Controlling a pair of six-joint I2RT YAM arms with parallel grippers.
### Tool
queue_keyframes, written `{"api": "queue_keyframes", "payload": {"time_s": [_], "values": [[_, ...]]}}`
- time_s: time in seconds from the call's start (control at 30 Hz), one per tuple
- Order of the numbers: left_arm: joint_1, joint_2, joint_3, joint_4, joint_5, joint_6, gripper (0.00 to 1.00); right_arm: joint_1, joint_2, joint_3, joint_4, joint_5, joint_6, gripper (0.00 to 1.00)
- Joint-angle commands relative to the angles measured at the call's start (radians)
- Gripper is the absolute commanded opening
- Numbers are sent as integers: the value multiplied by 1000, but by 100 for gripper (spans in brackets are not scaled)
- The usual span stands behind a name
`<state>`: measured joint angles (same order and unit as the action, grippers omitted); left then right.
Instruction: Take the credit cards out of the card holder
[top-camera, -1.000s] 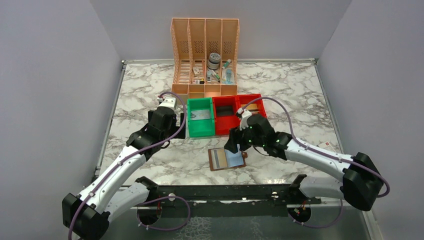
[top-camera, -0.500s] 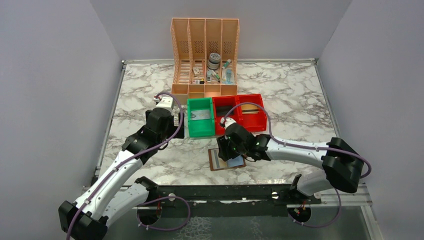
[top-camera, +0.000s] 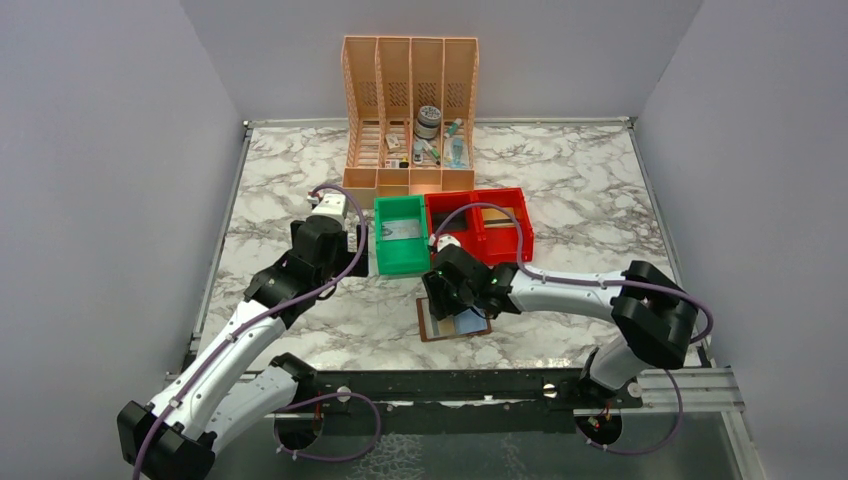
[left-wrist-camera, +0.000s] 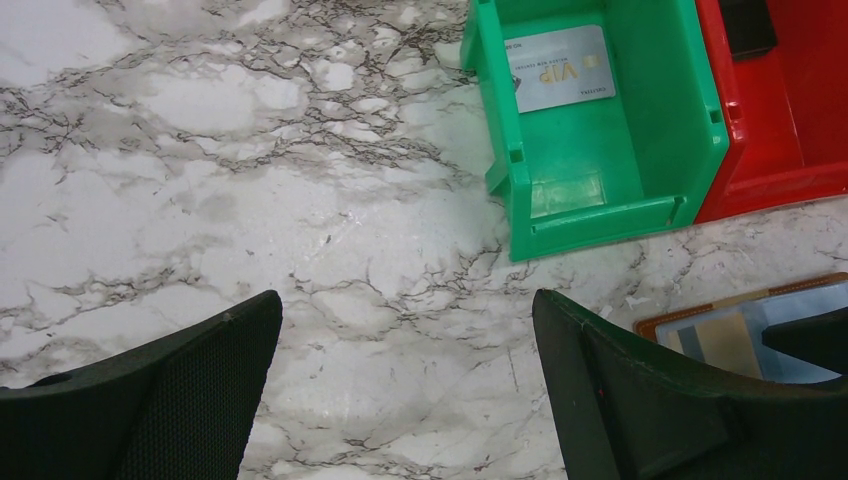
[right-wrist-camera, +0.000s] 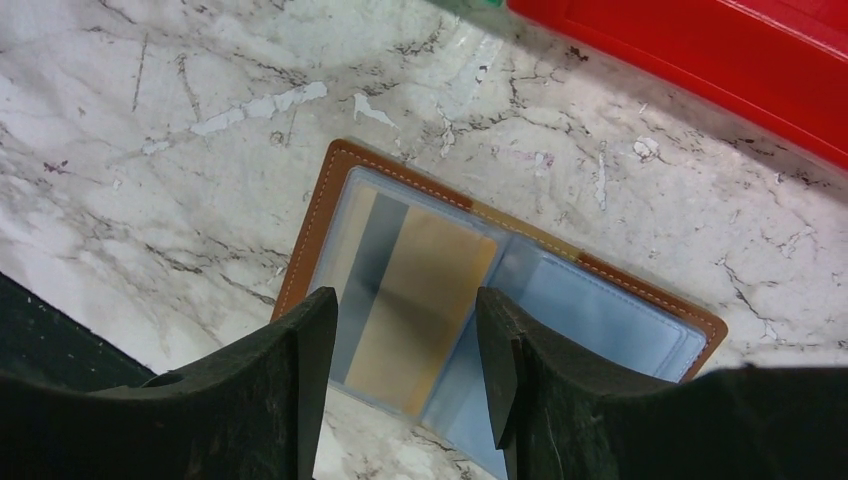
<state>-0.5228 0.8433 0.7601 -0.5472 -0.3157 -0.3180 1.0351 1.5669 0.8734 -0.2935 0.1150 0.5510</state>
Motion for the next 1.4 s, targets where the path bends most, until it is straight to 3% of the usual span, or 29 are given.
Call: {"api": "queue_keyframes", "payload": {"time_s": [0.0,0.2,0.33,0.7,0.8,1.07,1.17,1.37], "values": [[7,-11,-5,19,-30,21,99,10,19,25,-37,74,26,54],[7,-65,-17,26,-25,6,99,12,90,-23,59,26,16,57],[7,-68,-19,33,-25,13,99,15,171,-18,26,86,42,55],[7,-49,-16,31,0,19,99,15,80,-96,98,8,54,31],[7,-65,-19,32,-6,17,99,15,93,-92,102,-7,54,21],[7,-62,-20,33,5,14,99,14,54,-113,123,-3,86,12],[7,-58,-21,31,11,13,99,13,40,-124,134,-8,92,2],[7,-58,-21,33,23,10,99,12,11,-133,143,-20,91,1]]}}
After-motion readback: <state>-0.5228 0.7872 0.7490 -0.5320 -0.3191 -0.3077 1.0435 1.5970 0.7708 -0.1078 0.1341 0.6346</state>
